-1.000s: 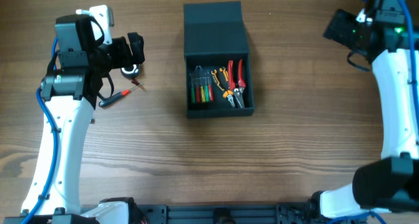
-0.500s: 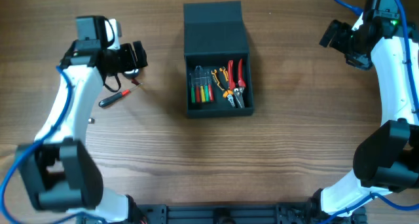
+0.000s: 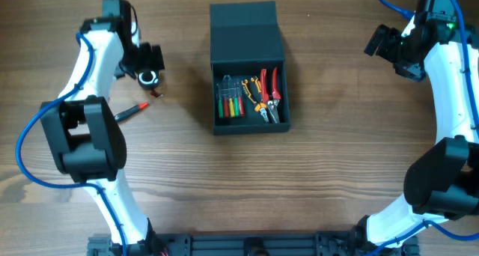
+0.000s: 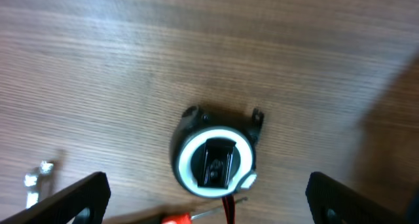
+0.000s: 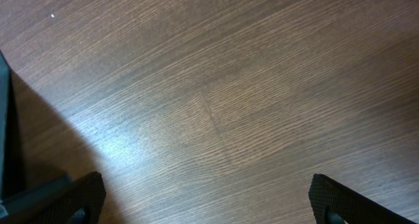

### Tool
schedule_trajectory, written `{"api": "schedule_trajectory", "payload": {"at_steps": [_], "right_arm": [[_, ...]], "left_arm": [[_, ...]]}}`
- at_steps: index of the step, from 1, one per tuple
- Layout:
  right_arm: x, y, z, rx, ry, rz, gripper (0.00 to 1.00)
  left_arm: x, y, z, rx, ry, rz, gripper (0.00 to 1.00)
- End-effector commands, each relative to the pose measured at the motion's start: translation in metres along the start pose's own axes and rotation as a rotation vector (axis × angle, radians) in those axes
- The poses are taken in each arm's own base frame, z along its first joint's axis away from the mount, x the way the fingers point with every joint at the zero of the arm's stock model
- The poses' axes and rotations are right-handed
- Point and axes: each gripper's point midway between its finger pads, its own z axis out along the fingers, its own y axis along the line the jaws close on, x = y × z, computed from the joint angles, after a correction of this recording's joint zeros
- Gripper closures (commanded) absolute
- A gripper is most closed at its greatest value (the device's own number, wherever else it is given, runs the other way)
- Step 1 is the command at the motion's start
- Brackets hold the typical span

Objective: Pack container
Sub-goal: 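Reach the left gripper down to the black tape measure and grasp it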

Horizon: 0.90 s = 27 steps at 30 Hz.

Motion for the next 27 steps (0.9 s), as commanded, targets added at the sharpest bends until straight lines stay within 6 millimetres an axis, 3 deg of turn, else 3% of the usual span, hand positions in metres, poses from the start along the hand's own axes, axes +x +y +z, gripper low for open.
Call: {"api": "schedule_trajectory", "payload": {"at_steps": [1, 4, 9, 14, 27], "right_arm": [[0.009, 0.002, 0.007, -0.013, 0.038, 0.002, 0.01], [0.009, 0.002, 0.007, -0.012, 0.041, 0.002, 0.0], [0.012, 0.001, 0.007, -0.009, 0.052, 0.003, 0.0], [0.018, -0.001, 0.007, 0.0, 0.076, 0.003, 0.01], [0.019, -0.001, 0.007, 0.001, 0.081, 0.004, 0.01]], "left_arm": [[-0.03, 0.011, -0.032, -0.014, -0.072, 0.023, 0.03], [-0.018, 0.017, -0.025, -0.023, -0.012, 0.035, 0.04], [0.004, 0.015, 0.009, -0.03, 0.117, 0.114, 0.06], [0.002, -0.001, 0.026, -0.027, 0.115, 0.158, 0.07], [0.012, -0.002, 0.052, -0.025, 0.167, 0.188, 0.14]]}}
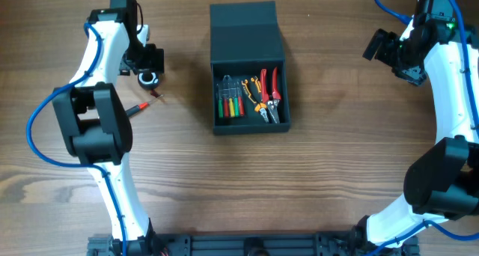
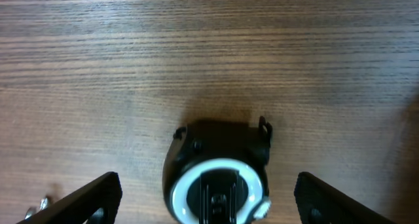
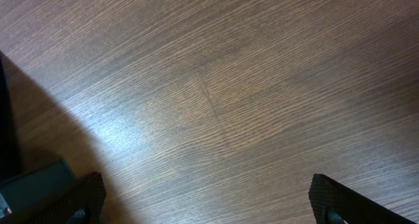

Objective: Pack container
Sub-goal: 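Reach the left gripper down to the black tape measure and grasp it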

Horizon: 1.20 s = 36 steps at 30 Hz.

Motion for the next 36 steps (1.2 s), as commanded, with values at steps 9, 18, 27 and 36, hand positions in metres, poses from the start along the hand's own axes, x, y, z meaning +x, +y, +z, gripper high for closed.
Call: {"api": "schedule_trajectory", "payload": {"at_steps": [9, 18, 27, 36], "right_arm": [[0.006, 0.0, 0.007, -0.004, 0.029, 0.002, 0.0], [0.006, 0.001, 0.007, -0.004, 0.028, 0.001, 0.0], [0.007, 0.0, 0.007, -0.003, 0.032, -0.001, 0.0], [0.005, 0.001, 0.007, -0.006, 0.024, -0.001, 0.0]], "left_arm": [[0.014, 0.0, 0.035, -0.001, 0.092, 0.023, 0.22], [0.012, 0.0, 0.043, -0.001, 0.091, 0.024, 0.32], [0.023, -0.002, 0.06, 0.001, 0.15, 0.029, 0.5], [0.037, -0.003, 0.05, 0.002, 0.205, 0.032, 0.79]]}}
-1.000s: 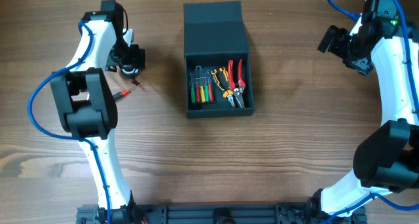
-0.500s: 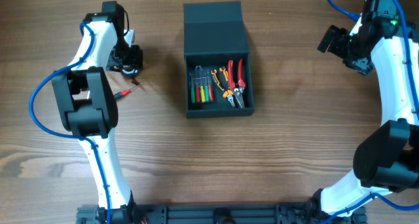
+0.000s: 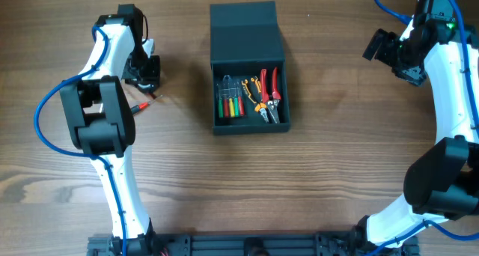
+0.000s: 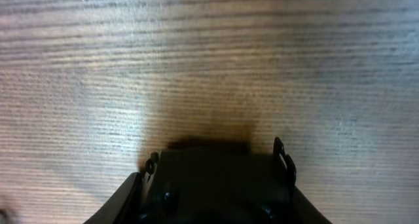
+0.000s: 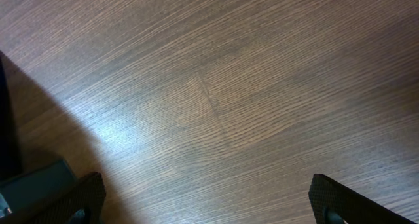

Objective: Pack container
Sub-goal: 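Reach the left gripper down to the black tape measure and grasp it, then carry the tape measure into the box and lower it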

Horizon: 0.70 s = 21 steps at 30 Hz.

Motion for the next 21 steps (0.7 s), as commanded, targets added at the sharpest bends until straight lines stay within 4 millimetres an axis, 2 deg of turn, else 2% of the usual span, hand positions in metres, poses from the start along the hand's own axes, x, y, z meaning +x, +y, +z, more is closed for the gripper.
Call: {"api": "schedule_trajectory", "payload": {"at_steps": [1, 11, 13, 17, 19, 21], "right_arm": [[0.005, 0.001, 0.007, -0.006, 0.023, -0.001, 0.01], [0.004, 0.001, 0.007, -0.007, 0.019, -0.002, 0.0], [0.003, 0.001, 0.007, -0.008, 0.016, -0.002, 0.0], [0.003, 0.001, 0.007, -0.008, 0.017, -0.002, 0.0], [0.003, 0.001, 0.007, -0.007, 0.017, -0.003, 0.0], [0.003, 0.001, 0.007, -0.008, 0.017, -0.002, 0.0]], "left_arm": [[0.008, -0.002, 0.014, 0.006, 0.055, 0.011, 0.79], [-0.013, -0.004, -0.045, 0.002, -0.103, 0.015, 0.73], [-0.018, -0.01, -0.064, 0.001, -0.155, 0.029, 0.78], [-0.025, -0.032, -0.111, -0.001, -0.268, 0.101, 0.87], [-0.022, -0.056, -0.146, 0.005, -0.347, 0.152, 0.91], [-0.014, -0.079, -0.169, 0.013, -0.39, 0.202, 0.93]]}}
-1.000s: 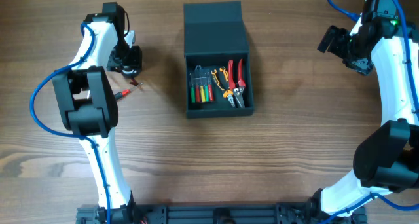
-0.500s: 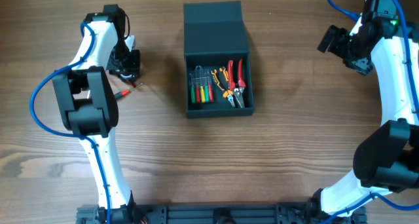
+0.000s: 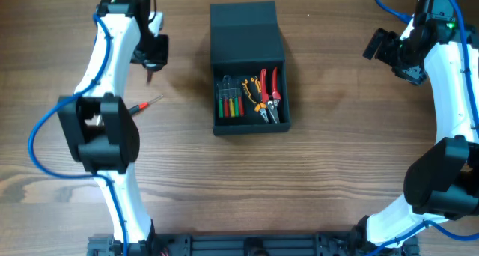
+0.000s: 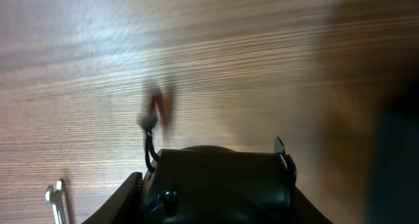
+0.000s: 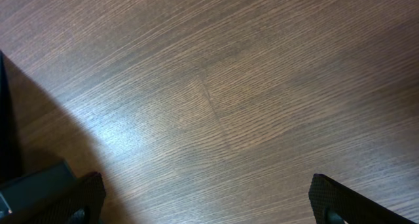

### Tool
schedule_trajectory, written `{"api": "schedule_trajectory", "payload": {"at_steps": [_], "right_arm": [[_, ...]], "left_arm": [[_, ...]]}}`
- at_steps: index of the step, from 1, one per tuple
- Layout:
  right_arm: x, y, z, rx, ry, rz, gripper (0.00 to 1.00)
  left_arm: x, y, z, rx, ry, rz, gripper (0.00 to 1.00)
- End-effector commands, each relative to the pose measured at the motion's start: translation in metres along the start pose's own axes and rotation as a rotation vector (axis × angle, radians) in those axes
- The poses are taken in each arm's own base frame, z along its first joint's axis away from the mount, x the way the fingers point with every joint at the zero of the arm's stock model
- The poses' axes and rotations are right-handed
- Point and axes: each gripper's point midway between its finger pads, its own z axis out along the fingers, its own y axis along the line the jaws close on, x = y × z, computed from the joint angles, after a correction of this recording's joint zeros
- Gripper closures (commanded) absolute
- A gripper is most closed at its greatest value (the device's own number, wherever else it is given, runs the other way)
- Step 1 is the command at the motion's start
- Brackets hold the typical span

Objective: Pack container
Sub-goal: 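Carry the tape measure into the box and lower it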

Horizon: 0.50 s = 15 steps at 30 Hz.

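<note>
My left gripper (image 3: 152, 52) is shut on the black tape measure (image 4: 216, 185) and holds it above the table, left of the box. The tape's cord with its red tab (image 4: 160, 109) dangles below. The black container (image 3: 248, 99) stands open at mid-table with its lid folded back. Inside lie coloured screwdrivers (image 3: 230, 102) and red and yellow pliers (image 3: 267, 95). A red-handled screwdriver (image 3: 144, 105) lies on the wood left of the box. My right gripper (image 5: 209, 204) is open over bare wood at the far right, holding nothing.
A small silver wrench (image 4: 55, 201) lies on the table at the lower left of the left wrist view. The container's dark wall (image 4: 399, 152) shows at that view's right edge. The right arm (image 3: 441, 69) runs along the table's right side.
The left gripper, then low on the table with the tape measure between its fingers, now holds it off the wood, further back and nearer the box. The right arm has not moved.
The left gripper first hung open above the tape measure lying beside the loose screwdriver. It then stood lower, straddling it, then tight around it on the table. Now the tape measure is held in the air. The right gripper stayed open throughout.
</note>
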Motion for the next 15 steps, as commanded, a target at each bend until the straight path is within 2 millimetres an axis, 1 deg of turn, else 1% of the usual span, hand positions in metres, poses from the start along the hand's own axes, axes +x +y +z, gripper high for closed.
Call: {"api": "schedule_trajectory", "payload": {"at_steps": [1, 3, 4, 6, 7, 10, 12, 15], "right_arm": [[0.005, 0.001, 0.007, -0.005, 0.023, -0.002, 0.0], [0.005, 0.001, 0.007, -0.005, 0.023, -0.002, 0.0], [0.005, 0.001, 0.007, -0.005, 0.023, -0.002, 0.0], [0.005, 0.001, 0.007, -0.006, 0.022, -0.002, 0.0], [0.004, 0.001, 0.007, -0.006, 0.021, -0.002, 0.0], [0.004, 0.001, 0.007, -0.006, 0.021, -0.002, 0.0], [0.004, 0.001, 0.007, -0.006, 0.021, -0.002, 0.0], [0.005, 0.001, 0.007, -0.006, 0.022, -0.002, 0.0]], "left_arm": [[-0.013, -0.046, -0.075, 0.023, -0.166, 0.118, 0.95], [-0.004, -0.073, -0.092, 0.04, -0.177, 0.178, 0.96], [0.0, -0.087, -0.095, 0.049, -0.175, 0.209, 0.96], [0.01, -0.123, -0.099, 0.089, -0.166, 0.284, 0.96], [0.014, -0.135, -0.1, 0.099, -0.165, 0.319, 0.96], [0.029, -0.18, -0.104, 0.117, -0.171, 0.5, 0.96], [0.035, -0.195, -0.106, 0.126, -0.169, 0.538, 0.96], [0.041, -0.206, -0.105, 0.145, -0.167, 0.569, 0.96]]}}
